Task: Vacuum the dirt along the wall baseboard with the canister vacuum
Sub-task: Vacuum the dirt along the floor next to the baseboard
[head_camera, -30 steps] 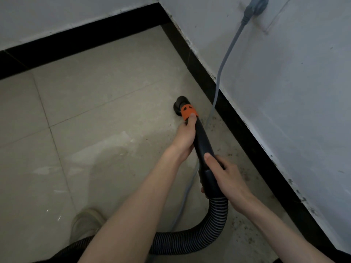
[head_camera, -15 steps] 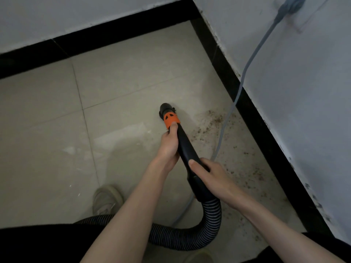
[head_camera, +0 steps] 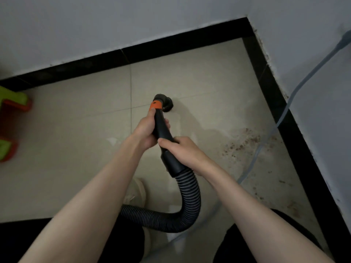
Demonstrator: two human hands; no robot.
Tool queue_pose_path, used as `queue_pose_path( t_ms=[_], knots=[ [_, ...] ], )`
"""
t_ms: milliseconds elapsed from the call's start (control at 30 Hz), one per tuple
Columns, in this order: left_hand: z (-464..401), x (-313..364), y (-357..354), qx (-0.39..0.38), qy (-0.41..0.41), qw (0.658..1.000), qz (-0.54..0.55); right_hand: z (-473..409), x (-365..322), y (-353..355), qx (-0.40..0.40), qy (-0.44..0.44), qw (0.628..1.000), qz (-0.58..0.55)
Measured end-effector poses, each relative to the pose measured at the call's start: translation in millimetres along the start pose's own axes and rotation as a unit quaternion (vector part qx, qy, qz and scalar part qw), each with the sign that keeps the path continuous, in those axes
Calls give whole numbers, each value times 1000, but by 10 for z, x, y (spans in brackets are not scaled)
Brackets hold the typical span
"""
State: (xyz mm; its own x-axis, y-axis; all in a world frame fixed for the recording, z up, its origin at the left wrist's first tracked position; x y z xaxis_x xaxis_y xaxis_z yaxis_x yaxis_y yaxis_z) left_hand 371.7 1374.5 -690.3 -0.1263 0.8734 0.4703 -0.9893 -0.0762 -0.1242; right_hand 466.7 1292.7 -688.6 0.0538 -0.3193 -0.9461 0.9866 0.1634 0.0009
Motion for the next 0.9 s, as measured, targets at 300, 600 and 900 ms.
queue_pose_path(
  t_ms=[300,600,900],
  knots=[
    [272,491,667,45,-41,998,-19,-350,-239,-589,-79,40,996,-28],
    [215,577,751,7,-33,980,-198,-421,-55,-975,-8,83,997,4],
    [-93,282,1050,-76,-34,985,-153,-276,77,-1001,-59,20,993,101]
  ],
)
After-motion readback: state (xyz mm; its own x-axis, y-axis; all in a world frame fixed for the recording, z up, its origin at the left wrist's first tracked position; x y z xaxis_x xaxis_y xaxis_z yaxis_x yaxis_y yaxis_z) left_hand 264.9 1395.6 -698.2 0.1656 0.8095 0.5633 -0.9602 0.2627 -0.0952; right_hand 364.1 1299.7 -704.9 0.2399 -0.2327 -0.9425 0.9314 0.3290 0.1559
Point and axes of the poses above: each hand's wrist, its own z-axis away from the middle knuckle, its own y-axis out of the back of the hand, x = y × z, the point moved 2 cm from there along -z, towards the middle knuckle, and after that the axes turned 15 degrees about y, right-handed, at the moved point
